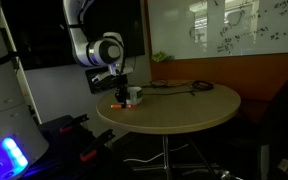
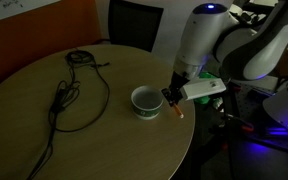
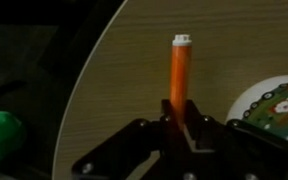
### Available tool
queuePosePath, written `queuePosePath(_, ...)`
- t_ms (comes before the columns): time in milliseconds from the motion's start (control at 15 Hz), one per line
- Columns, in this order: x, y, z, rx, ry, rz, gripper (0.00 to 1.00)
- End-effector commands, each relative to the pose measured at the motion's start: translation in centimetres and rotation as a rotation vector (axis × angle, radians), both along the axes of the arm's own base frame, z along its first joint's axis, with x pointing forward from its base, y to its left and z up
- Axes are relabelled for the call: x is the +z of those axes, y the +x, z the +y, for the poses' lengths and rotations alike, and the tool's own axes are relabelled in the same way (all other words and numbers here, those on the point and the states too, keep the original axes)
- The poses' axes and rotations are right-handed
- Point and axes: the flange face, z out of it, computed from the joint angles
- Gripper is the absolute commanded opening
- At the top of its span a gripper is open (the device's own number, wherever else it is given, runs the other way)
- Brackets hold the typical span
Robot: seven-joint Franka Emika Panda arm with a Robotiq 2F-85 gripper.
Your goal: Put the marker into the mug.
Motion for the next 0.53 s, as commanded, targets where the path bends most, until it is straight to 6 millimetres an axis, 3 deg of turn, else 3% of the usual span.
queuePosePath(0,2.2,-0.7,0.5,0.07,0.052,0.0,0.05)
queuePosePath(200,4.7,0.0,2.0,0.111,0.135,-0.009,0.05)
queuePosePath(467,8.9,1.2,1.2,0.048,0.158,-0.088,0.05)
